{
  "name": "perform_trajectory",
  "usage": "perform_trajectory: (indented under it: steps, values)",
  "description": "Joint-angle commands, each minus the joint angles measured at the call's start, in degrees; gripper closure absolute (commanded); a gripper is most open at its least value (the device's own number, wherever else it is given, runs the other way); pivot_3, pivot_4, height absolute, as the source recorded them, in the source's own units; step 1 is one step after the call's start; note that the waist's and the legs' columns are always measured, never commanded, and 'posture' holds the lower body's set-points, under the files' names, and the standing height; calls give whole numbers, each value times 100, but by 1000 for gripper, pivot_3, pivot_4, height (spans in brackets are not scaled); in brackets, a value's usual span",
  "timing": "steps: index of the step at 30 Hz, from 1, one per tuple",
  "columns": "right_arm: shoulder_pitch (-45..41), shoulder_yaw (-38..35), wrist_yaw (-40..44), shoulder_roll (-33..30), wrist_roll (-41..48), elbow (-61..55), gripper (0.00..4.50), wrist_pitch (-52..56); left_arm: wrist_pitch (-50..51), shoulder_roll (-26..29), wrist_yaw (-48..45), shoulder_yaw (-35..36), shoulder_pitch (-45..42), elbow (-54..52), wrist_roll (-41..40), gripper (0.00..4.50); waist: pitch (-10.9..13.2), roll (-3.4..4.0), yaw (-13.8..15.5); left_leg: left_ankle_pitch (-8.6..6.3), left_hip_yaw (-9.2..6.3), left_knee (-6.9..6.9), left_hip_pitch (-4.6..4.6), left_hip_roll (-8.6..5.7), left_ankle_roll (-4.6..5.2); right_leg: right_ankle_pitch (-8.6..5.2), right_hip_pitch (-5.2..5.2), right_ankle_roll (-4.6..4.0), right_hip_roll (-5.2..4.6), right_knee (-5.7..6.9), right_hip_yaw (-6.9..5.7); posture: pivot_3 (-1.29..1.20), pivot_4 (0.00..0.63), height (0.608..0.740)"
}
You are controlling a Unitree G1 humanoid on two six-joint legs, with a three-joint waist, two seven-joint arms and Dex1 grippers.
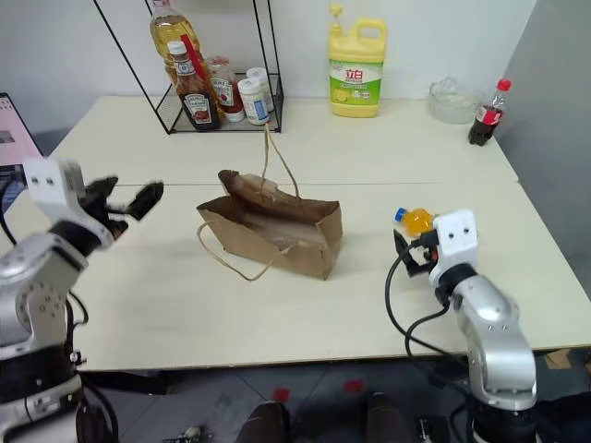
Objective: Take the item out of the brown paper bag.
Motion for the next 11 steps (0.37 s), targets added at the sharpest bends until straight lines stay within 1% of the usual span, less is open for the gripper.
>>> perform_trajectory:
  steps: [1,3,6,11]
  values:
    - [484,104,-285,184,-44,-225,0,-451,-191,-239,342,113,567,-608,117,29,-2,0,-1,-1,0,0,2,0,3,0,2,0,0,2,0,0,150,740]
    - [847,173,-412,308,-46,-208,0,-601,-180,-677,596,27,1130,-955,104,29,-18,2,-7,-5,2,-1,7,0,9,0,4,0,0,0,6,0,150,740]
    - [1039,94,-561,394,-2,-60,0,-764,-320,-987,736,-458,1750,-1407,343,29,-18,-1,-11,-8,6,-5,11,0,14,0,4,0,1,-1,12,0,150,740]
    - [1018,-72,-654,456,212,70,0,-780,-341,-1603,1056,-1070,2239,-1899,449,29,-27,-12,11,-10,2,-4,16,-1,18,0,12,-1,1,2,10,0,150,740]
